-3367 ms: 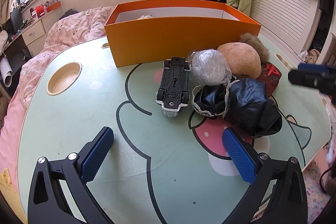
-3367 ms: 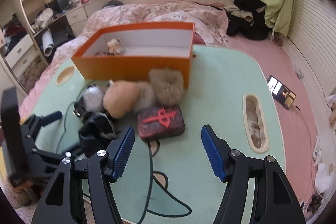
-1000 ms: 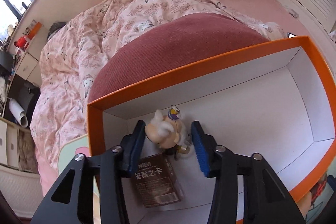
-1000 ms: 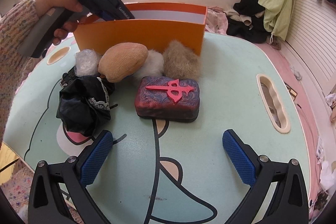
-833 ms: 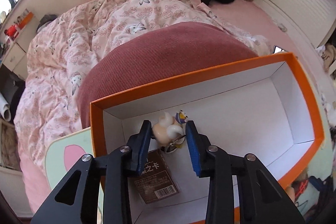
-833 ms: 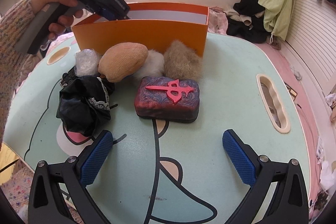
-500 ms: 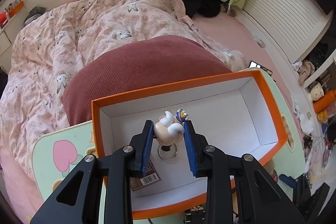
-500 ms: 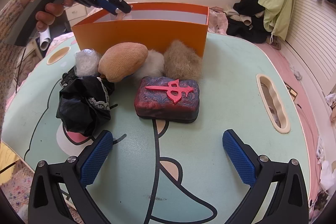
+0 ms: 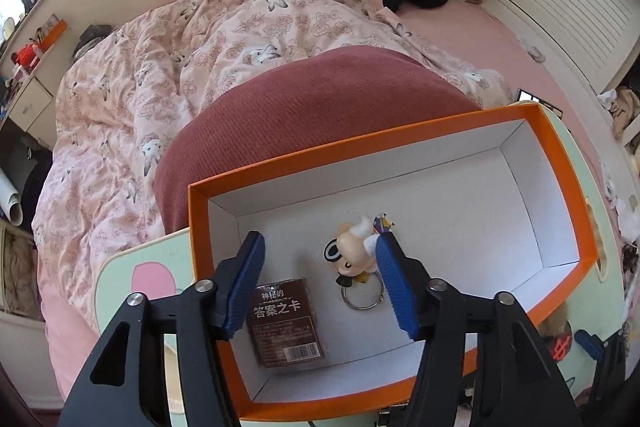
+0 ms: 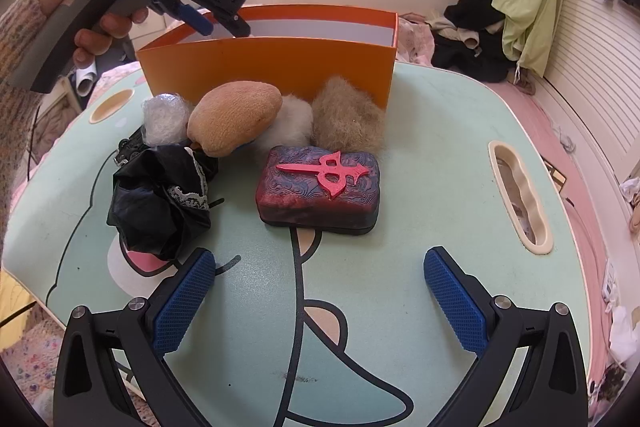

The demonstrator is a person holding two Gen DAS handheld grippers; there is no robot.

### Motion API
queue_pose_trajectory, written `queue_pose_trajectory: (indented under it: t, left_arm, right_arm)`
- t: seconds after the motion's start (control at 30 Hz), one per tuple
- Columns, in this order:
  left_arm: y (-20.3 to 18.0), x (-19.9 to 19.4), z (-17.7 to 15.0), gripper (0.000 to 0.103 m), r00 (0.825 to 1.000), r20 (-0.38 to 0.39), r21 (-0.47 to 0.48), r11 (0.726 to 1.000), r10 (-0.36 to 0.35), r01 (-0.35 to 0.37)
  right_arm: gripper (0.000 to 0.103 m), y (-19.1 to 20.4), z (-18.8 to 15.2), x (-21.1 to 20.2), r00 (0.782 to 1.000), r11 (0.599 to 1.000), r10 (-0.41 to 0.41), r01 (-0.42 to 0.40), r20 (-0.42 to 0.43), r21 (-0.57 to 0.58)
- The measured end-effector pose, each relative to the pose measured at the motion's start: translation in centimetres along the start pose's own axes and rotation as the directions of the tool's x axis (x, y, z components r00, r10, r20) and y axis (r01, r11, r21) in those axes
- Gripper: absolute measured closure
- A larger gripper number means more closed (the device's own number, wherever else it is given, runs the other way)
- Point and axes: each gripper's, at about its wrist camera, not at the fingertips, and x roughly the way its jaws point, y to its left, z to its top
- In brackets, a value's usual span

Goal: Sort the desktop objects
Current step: 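Reach the left gripper into the box and grasp the figurine keychain, then lift the keychain out and set it on the table with the left gripper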

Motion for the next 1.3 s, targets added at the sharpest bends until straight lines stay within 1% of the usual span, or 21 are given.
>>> queue_pose_trajectory:
  t: [0.07,0.23,0.27,0.3,0.33,0.4,0.5,0.6,0.63,0.73,0.77,0.8,0.83,0.9,0.97,1.0,1.07,1.17,1.23,1.27,1.3]
  left_arm:
    - [-0.4,0.5,0.0,0.041,1.0,-0.01,0.003,1.0,-0.01,0.011]
    - [-2.5,2.1,-0.1,0.042,0.998,-0.049,0.046,0.998,-0.049,0.051]
    - [-2.8,2.4,-0.1,0.046,0.997,-0.051,0.047,0.997,-0.055,0.058]
    - [-3.0,2.6,-0.1,0.065,0.997,-0.053,0.045,0.997,-0.054,0.056]
    - [-3.0,2.9,0.0,0.066,0.995,-0.068,0.033,0.997,-0.068,0.071]
    - [-2.8,2.7,0.1,0.066,0.993,-0.059,0.017,0.995,-0.099,0.1]
    - [-2.0,0.6,0.0,0.066,0.989,0.005,-0.016,0.989,-0.146,0.146]
    - [-1.2,-3.2,-0.7,0.066,0.973,0.085,-0.023,0.976,-0.213,0.216]
    - [-1.0,-5.0,-1.4,0.066,0.962,0.128,-0.014,0.97,-0.24,0.244]
    - [-0.8,-9.2,-4.9,0.066,0.929,0.241,0.032,0.959,-0.28,0.281]
    - [-0.7,-10.0,-6.3,0.066,0.92,0.261,0.036,0.955,-0.293,0.294]
    - [-0.6,-10.3,-7.7,0.066,0.916,0.268,0.034,0.953,-0.299,0.302]
    - [-0.5,-10.4,-9.1,0.066,0.916,0.266,0.031,0.953,-0.299,0.302]
    - [-0.2,-10.2,-11.8,0.066,0.924,0.265,0.013,0.959,-0.277,0.284]
    - [0.6,-9.6,-14.0,0.066,0.927,0.291,-0.046,0.964,-0.238,0.263]
    - [1.0,-9.2,-15.0,0.066,0.929,0.31,-0.093,0.966,-0.204,0.243]
    - [1.4,-8.0,-16.1,0.066,0.934,0.308,-0.135,0.963,-0.183,0.233]
    - [1.0,-5.6,-16.8,0.066,0.945,0.261,-0.146,0.959,-0.198,0.241]
    - [0.7,-4.8,-17.1,0.065,0.945,0.266,-0.171,0.956,-0.189,0.239]
    - [0.6,-4.6,-17.2,0.062,0.944,0.272,-0.182,0.953,-0.187,0.241]
    - [0.5,-4.5,-17.2,0.052,0.941,0.281,-0.194,0.95,-0.186,0.246]
  right_arm:
    - [0.0,0.0,0.0,0.0,1.0,1.0,0.0,0.0,0.0,0.0]
    - [0.0,0.0,-0.1,0.0,1.0,1.0,-0.002,0.002,0.001,0.003]
    - [0.0,0.0,-0.1,0.0,1.0,1.0,-0.002,0.002,0.001,0.004]
    - [0.0,0.0,-0.1,0.0,1.0,1.0,-0.004,0.004,0.001,0.006]
    - [0.0,0.0,-0.1,0.0,1.0,1.0,-0.004,0.004,0.001,0.006]
    - [0.0,0.0,-0.1,0.0,1.0,1.0,-0.004,0.004,0.002,0.007]
    - [0.0,0.0,-0.1,0.0,1.0,1.0,-0.005,0.005,0.002,0.008]
    - [0.0,0.0,-0.1,0.0,1.0,1.0,-0.005,0.005,0.002,0.009]
    - [0.0,0.0,-0.1,0.0,1.0,1.0,-0.005,0.005,0.002,0.009]
    - [0.0,-0.1,-0.1,0.0,1.0,1.0,-0.009,0.009,0.003,0.014]
    - [0.0,-0.1,-0.1,0.0,1.0,1.0,-0.009,0.009,0.003,0.015]
    - [0.0,0.0,-0.1,0.0,1.0,1.0,-0.009,0.009,0.003,0.015]
    - [0.0,0.0,-0.1,0.0,1.0,1.0,-0.009,0.009,0.003,0.016]
    - [0.0,0.0,-0.1,0.0,1.0,1.0,-0.01,0.01,0.003,0.015]
    - [0.0,0.0,-0.1,0.0,1.0,1.0,-0.012,0.012,0.003,0.016]
    - [0.0,-0.1,-0.1,0.0,1.0,1.0,-0.012,0.012,0.003,0.016]
    - [0.0,-0.1,-0.1,0.0,1.0,1.0,-0.011,0.011,0.003,0.016]
    - [0.0,-0.1,-0.1,0.0,1.0,1.0,-0.014,0.014,0.004,0.021]
    - [0.0,-0.1,-0.1,0.0,1.0,1.0,-0.015,0.015,0.004,0.022]
    - [0.0,-0.1,-0.1,0.0,1.0,1.0,-0.016,0.016,0.004,0.022]
    - [0.0,-0.1,-0.1,0.0,1.0,1.0,-0.017,0.017,0.004,0.025]
